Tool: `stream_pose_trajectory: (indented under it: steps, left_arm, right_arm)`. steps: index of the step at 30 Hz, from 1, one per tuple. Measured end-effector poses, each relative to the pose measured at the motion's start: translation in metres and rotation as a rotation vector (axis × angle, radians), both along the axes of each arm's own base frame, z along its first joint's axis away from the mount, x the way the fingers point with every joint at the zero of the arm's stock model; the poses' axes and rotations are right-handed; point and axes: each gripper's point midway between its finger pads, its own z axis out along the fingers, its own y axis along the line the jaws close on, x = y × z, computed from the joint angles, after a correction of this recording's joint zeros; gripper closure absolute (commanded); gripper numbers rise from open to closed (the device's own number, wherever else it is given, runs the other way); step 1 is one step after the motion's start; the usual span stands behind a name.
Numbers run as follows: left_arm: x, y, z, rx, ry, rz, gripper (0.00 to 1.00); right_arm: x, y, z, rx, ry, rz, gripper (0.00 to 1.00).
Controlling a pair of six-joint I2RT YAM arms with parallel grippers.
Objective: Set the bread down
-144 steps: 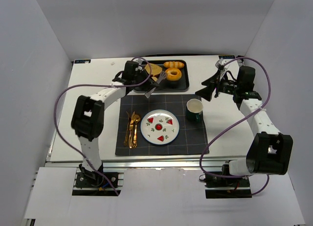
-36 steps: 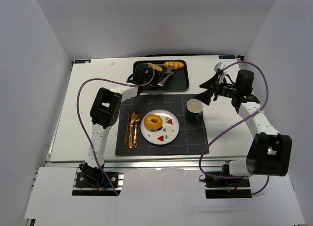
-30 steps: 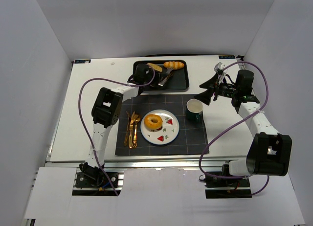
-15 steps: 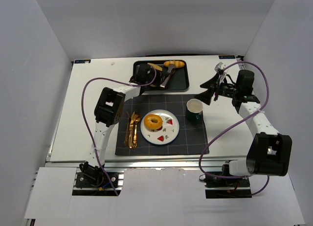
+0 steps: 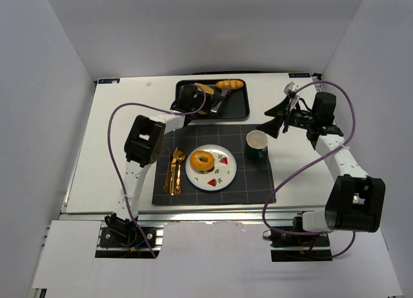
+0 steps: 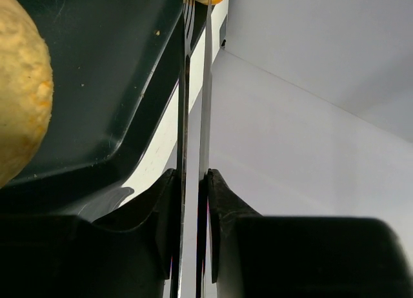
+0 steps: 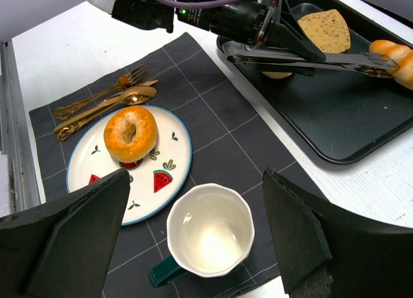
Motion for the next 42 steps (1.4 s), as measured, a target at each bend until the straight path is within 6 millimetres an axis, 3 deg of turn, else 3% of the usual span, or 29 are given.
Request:
stream_pose_trajectory:
  steps: [3,8,11,14,18,23,27,32,37,42]
  left_arm:
    - [-0.001,0.000,0.000,-0.005,-0.008,-0.001,0.93]
    - [-0.006,0.000,-0.003,-0.011,-0.023,-0.015,0.98]
    - [-0.017,0.003,-0.006,0.002,-0.026,-0.037,1.00]
    - [-0.034,0.008,0.005,0.031,-0.033,-0.071,1.00]
    - [-0.061,0.015,0.050,0.063,-0.105,-0.124,1.00]
    - [-0.111,0.033,0.132,0.115,-0.270,-0.193,1.00]
    - [-0.156,0.053,0.166,0.240,-0.364,-0.260,1.00]
    - [-0.210,0.095,0.150,0.573,-0.386,-0.402,1.00]
    - [-0.284,0.135,0.121,0.789,-0.359,-0.590,1.00]
    - [-0.348,0.134,0.119,0.858,-0.437,-0.773,1.00]
  right_arm:
    - [0.000,0.000,0.000,0.000,0.000,0.000,0.12]
    - [-0.001,0.000,-0.001,-0.002,0.002,0.001,0.12]
    - [-0.002,-0.001,-0.002,-0.002,0.009,0.002,0.12]
    - [-0.002,-0.002,-0.003,-0.004,0.012,0.002,0.12]
    - [-0.002,-0.004,-0.004,-0.009,0.008,0.000,0.12]
    - [-0.002,-0.004,-0.003,-0.012,0.012,0.002,0.12]
    - [-0.003,-0.004,0.003,-0.016,-0.005,0.006,0.12]
    - [-0.005,-0.004,0.011,-0.018,-0.022,0.016,0.12]
    - [-0.007,-0.003,0.012,-0.017,-0.020,0.028,0.12]
    - [-0.009,-0.003,0.014,-0.021,-0.016,0.034,0.12]
